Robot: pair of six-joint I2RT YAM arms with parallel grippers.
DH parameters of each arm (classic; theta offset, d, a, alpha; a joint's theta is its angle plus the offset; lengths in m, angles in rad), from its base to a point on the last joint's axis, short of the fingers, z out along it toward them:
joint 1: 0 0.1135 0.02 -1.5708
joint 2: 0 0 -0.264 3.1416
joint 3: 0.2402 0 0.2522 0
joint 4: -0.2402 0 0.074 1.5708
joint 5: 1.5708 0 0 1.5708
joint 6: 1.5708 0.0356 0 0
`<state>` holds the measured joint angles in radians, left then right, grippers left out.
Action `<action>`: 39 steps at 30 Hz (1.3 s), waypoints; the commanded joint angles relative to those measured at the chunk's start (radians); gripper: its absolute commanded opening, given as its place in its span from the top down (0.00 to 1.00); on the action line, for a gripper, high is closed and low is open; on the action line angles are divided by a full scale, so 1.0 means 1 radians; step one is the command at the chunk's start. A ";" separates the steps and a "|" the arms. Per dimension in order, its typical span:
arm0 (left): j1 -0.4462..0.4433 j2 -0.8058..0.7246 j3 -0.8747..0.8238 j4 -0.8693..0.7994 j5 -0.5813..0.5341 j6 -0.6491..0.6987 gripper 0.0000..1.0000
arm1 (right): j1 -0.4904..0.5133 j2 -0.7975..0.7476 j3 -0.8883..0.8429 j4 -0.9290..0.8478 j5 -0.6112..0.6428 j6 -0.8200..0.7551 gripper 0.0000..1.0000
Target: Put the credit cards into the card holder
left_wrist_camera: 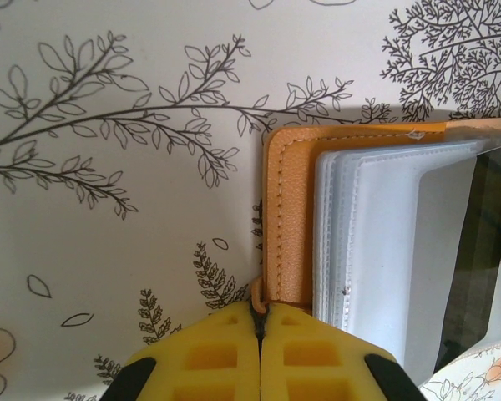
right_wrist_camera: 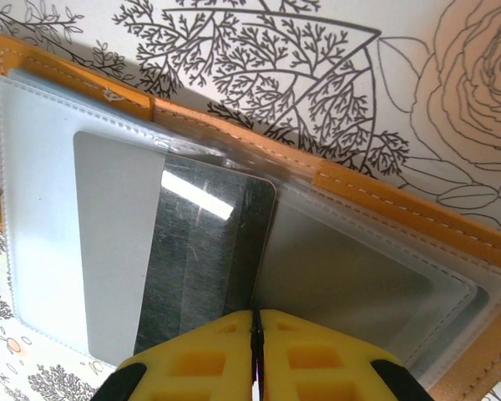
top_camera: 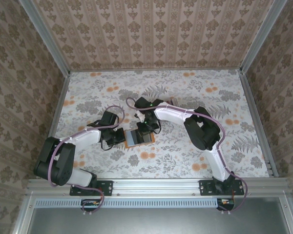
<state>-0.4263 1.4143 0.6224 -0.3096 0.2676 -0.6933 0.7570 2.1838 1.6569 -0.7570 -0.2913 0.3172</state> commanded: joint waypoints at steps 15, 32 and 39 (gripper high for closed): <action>-0.062 0.045 -0.020 -0.008 -0.027 -0.036 0.94 | 0.061 0.065 0.080 0.007 -0.052 0.016 0.89; -0.047 0.011 -0.014 -0.052 -0.053 -0.018 0.96 | -0.052 -0.100 -0.117 0.068 -0.050 0.008 0.89; -0.050 0.008 -0.005 -0.052 -0.043 -0.026 0.95 | -0.039 -0.071 -0.094 0.073 -0.051 0.017 0.89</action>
<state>-0.4717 1.4246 0.6273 -0.2802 0.2497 -0.7155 0.7086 2.1231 1.5536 -0.6804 -0.3286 0.3244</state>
